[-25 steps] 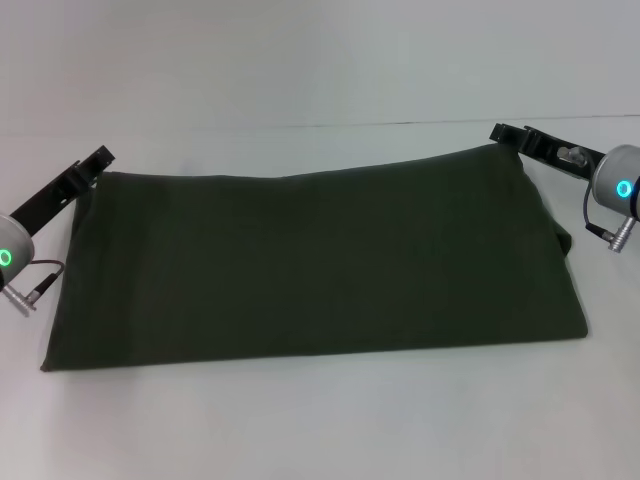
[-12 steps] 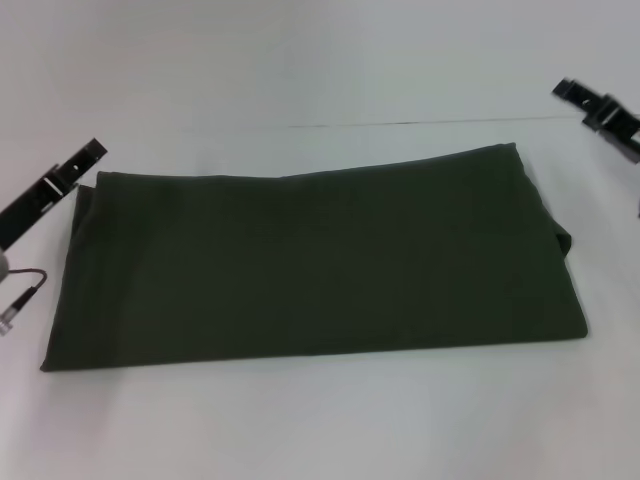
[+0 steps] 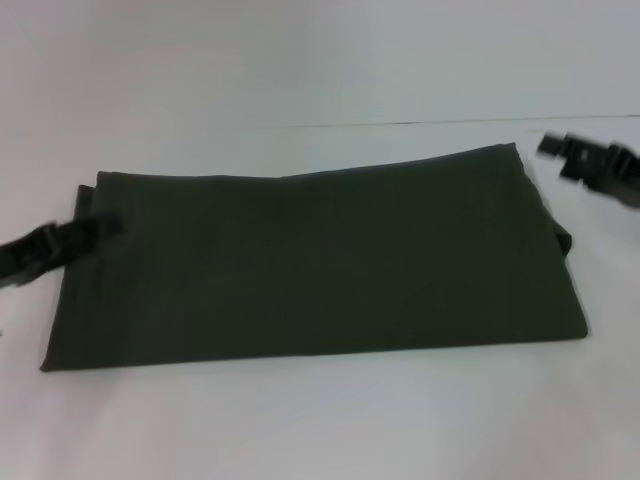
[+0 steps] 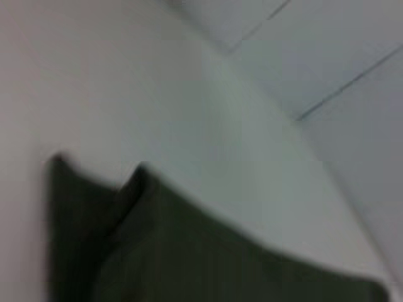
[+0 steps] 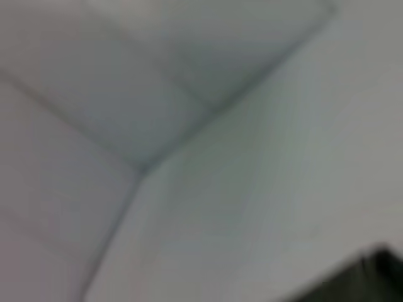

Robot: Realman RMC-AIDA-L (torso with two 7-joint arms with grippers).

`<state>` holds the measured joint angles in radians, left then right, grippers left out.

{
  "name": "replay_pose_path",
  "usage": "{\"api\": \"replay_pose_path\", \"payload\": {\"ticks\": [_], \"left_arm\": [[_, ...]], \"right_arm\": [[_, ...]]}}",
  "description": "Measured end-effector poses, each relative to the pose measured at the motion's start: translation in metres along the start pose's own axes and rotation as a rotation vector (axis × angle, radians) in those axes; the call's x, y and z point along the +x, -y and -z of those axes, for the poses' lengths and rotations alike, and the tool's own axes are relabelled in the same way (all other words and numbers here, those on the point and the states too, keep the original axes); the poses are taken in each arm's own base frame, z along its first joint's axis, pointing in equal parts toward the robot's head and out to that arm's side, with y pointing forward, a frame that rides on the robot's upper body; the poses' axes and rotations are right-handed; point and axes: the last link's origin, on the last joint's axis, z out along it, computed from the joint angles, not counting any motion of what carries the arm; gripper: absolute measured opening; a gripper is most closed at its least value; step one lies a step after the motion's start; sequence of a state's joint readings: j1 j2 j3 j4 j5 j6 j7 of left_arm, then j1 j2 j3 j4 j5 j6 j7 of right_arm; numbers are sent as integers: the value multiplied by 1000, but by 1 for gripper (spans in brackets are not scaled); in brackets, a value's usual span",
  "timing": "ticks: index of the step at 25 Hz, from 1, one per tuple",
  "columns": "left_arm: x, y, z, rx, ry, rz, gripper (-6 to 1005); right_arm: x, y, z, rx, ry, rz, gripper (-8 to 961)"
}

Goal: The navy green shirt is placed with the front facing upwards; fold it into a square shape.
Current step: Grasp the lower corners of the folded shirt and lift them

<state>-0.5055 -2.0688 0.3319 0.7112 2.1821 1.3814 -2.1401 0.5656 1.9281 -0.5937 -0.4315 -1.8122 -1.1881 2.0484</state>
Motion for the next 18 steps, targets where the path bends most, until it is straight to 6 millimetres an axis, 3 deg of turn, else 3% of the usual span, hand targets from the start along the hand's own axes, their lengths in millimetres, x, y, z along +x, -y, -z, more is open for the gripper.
{"api": "replay_pose_path", "payload": {"ticks": [4, 8, 18], "left_arm": [[5, 13, 32, 122, 115, 17, 710], [4, 19, 49, 186, 188, 17, 707], [-3, 24, 40, 242, 286, -9, 714]], "right_arm": [[12, 5, 13, 32, -159, -4, 797], [21, 11, 27, 80, -262, -16, 795], [32, 21, 38, 149, -348, -14, 795]]}}
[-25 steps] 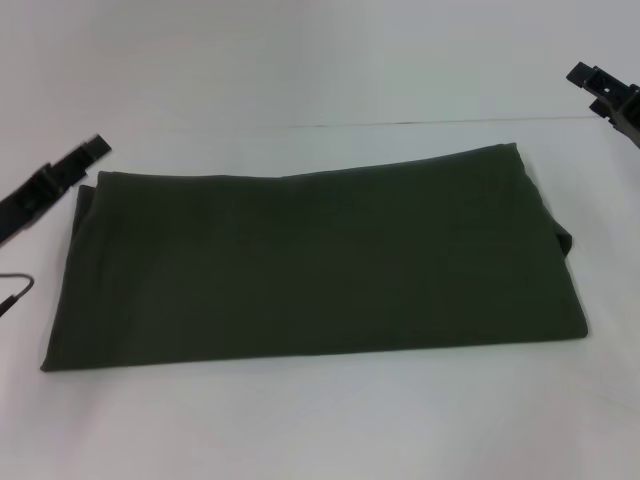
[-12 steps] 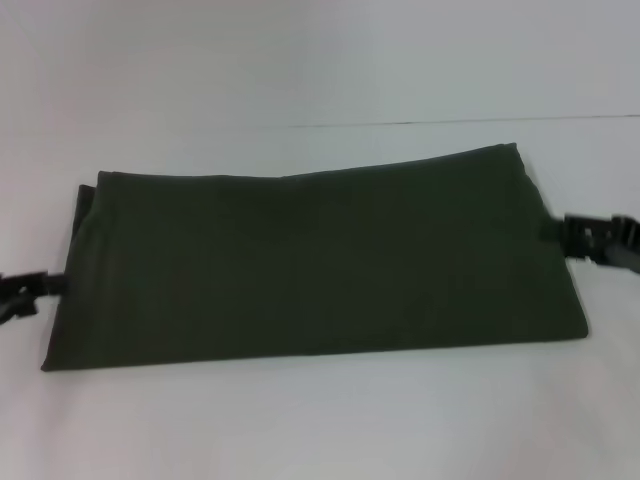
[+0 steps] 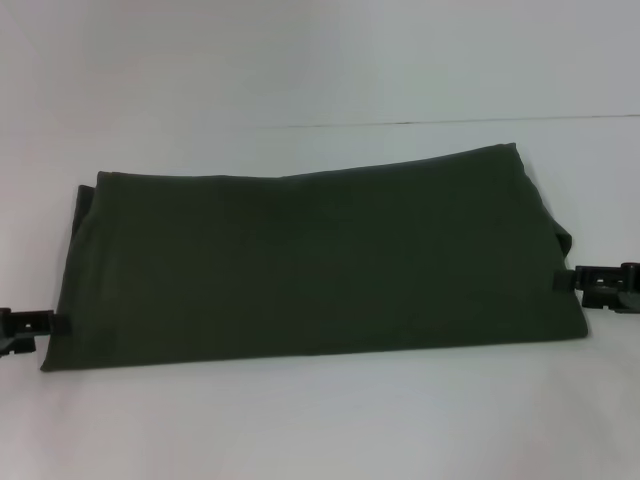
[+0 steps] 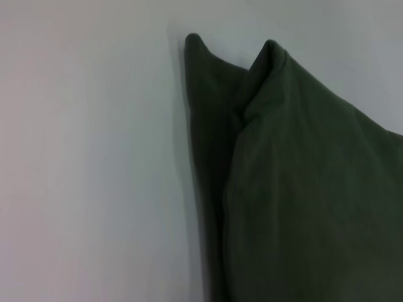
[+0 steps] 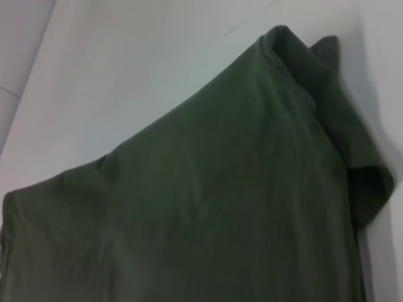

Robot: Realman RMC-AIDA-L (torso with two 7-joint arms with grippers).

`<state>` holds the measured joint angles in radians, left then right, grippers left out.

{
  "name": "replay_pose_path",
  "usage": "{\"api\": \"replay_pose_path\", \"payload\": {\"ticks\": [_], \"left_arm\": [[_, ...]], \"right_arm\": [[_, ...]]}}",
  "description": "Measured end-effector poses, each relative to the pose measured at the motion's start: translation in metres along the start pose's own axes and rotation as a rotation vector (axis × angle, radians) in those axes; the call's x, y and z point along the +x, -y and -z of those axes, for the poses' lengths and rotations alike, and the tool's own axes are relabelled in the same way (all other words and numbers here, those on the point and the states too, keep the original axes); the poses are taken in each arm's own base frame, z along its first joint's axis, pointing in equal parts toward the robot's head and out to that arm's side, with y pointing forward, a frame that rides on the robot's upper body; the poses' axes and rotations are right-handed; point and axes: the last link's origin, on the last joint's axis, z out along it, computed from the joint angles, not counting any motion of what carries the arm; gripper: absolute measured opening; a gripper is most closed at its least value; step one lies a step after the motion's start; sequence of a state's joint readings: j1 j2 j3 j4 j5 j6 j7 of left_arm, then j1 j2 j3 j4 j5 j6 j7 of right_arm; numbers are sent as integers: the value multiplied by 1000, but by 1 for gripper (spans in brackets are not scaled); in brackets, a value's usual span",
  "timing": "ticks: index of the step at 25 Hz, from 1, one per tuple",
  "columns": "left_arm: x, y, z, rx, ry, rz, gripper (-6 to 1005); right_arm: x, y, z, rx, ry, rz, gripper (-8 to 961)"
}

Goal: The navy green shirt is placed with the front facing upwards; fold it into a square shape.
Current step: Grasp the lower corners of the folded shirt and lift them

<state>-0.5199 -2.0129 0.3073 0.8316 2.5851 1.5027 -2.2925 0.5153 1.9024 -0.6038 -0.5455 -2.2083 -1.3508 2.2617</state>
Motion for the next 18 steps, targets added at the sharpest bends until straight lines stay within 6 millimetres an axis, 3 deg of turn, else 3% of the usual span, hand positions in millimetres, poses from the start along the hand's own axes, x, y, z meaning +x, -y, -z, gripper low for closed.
{"api": "replay_pose_path", "payload": {"ticks": [18], "left_arm": [[-4, -7, -19, -5, 60, -22, 708]], "right_arm": [[-1, -3, -6, 6, -8, 15, 795]]}}
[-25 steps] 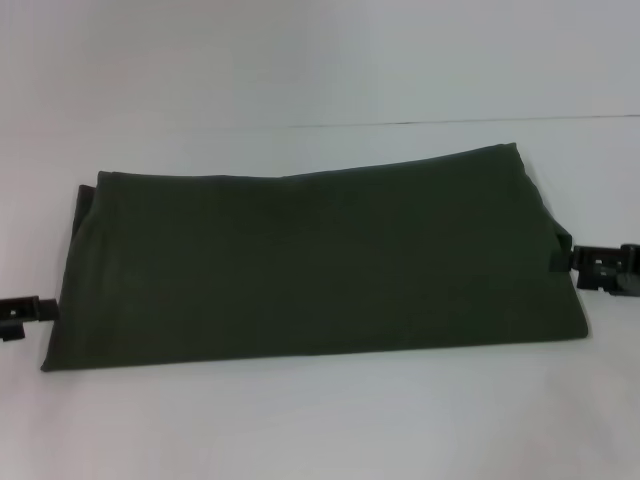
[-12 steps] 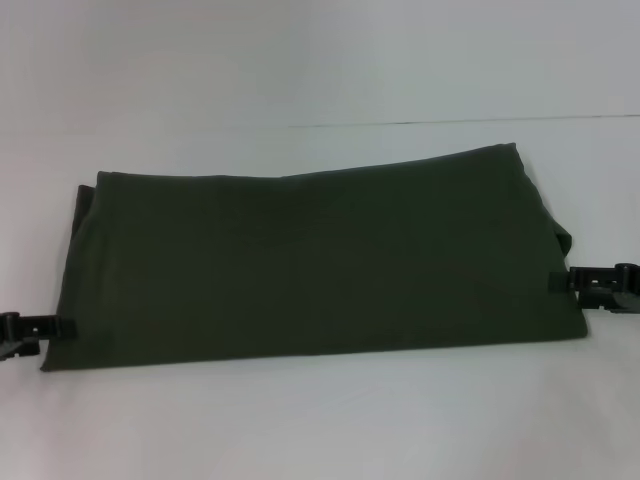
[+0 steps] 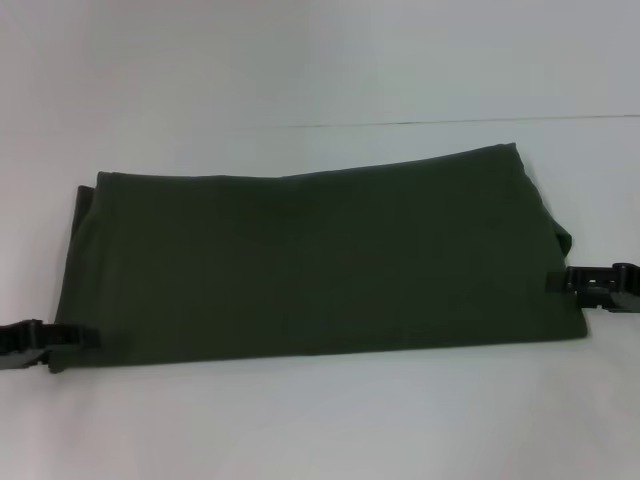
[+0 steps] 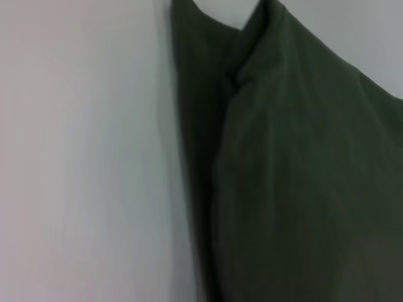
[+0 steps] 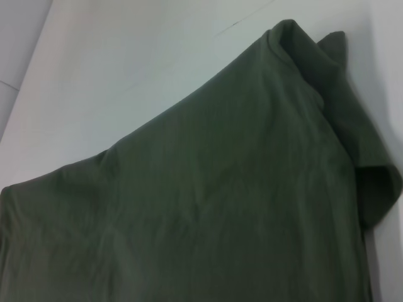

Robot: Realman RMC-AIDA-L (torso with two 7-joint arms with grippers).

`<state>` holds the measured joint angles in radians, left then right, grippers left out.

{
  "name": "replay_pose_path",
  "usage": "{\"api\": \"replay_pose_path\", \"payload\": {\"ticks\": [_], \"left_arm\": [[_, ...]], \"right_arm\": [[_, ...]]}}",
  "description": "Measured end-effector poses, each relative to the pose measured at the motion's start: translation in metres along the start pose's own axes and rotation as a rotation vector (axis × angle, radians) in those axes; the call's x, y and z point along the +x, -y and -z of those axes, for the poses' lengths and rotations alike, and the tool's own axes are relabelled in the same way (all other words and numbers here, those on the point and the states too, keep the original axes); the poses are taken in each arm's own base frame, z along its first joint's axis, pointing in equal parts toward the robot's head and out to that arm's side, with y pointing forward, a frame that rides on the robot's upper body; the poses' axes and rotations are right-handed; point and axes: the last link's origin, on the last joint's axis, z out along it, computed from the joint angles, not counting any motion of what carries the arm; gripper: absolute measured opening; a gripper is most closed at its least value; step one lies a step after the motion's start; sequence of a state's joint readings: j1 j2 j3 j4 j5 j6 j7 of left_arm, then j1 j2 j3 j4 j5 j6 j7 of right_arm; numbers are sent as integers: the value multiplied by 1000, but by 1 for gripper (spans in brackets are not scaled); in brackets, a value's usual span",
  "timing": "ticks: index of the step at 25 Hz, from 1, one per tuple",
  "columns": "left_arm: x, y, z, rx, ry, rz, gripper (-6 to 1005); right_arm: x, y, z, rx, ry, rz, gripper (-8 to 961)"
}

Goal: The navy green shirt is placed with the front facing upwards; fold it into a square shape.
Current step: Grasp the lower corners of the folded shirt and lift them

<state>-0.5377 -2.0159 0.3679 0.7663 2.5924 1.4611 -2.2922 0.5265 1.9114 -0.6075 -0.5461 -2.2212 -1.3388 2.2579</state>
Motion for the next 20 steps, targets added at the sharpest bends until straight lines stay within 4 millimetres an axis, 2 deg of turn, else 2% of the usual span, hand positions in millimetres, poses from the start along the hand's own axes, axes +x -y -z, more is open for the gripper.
{"api": "replay_pose_path", "payload": {"ticks": [9, 20], "left_arm": [[1, -6, -6, -13, 32, -11, 704], [0, -4, -5, 3, 43, -30, 470]], "right_arm": [[0, -1, -1, -3, -1, 3, 794], [-2, -4, -2, -12, -5, 8, 794]]}}
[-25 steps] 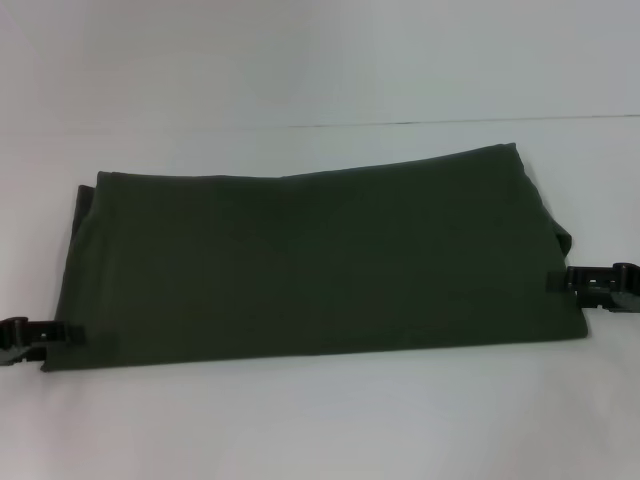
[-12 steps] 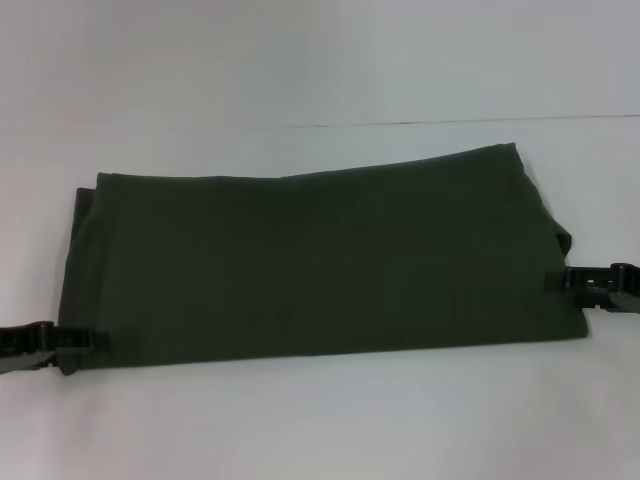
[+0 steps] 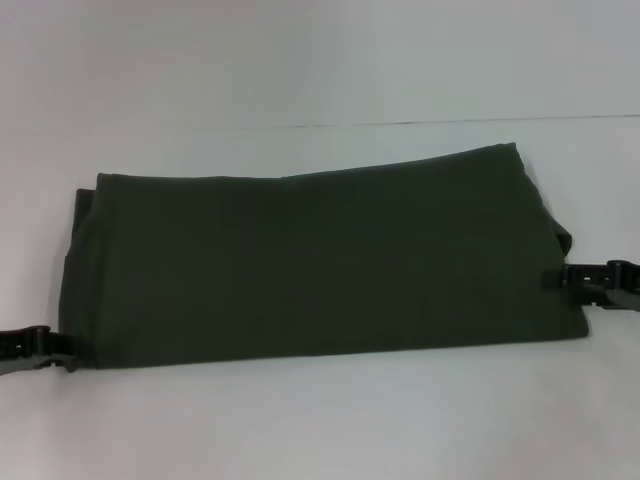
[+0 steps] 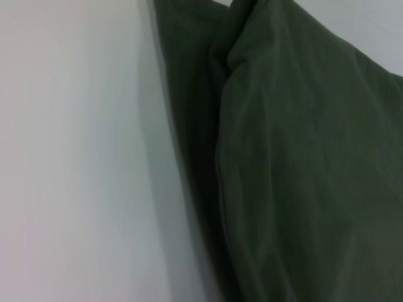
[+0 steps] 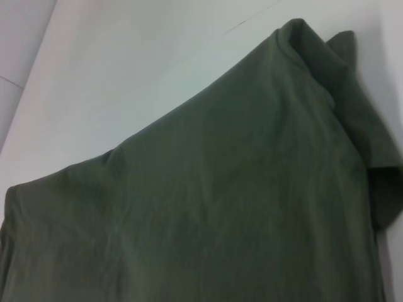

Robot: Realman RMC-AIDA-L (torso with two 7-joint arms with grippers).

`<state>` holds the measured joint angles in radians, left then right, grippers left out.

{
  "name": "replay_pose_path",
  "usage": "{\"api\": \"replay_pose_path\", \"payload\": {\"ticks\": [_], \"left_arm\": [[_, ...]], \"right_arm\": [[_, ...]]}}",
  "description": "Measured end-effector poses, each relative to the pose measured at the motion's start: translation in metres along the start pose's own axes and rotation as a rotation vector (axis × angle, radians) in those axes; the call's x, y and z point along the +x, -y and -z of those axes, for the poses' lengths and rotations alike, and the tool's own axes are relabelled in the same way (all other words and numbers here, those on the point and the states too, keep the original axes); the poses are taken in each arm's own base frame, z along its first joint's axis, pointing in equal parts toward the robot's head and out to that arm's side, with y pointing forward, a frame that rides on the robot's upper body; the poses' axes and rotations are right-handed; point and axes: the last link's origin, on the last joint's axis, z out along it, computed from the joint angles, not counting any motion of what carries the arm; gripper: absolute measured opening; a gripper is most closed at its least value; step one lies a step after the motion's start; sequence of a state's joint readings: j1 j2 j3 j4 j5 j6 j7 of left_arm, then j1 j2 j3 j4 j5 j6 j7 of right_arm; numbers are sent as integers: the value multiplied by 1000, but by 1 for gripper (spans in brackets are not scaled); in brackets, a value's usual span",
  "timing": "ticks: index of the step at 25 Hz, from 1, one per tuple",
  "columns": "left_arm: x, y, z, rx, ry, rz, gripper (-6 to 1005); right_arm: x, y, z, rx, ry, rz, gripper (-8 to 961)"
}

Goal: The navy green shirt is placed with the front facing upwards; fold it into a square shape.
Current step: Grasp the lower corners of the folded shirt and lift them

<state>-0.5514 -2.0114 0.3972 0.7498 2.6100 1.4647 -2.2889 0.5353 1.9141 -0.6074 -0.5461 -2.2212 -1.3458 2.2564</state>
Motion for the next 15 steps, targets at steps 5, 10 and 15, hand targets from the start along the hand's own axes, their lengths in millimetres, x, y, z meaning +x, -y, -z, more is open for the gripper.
{"api": "replay_pose_path", "payload": {"ticks": [5, 10, 15], "left_arm": [[1, 0, 1, 1, 0, -3, 363], [2, -1, 1, 1, -2, -1, 101], [4, -2, 1, 0, -3, -3, 48]], "right_arm": [[-4, -6, -1, -10, -32, 6, 794], [-22, -19, -1, 49, -93, -3, 794], [-45, -32, -3, 159, -154, -44, 794]]}}
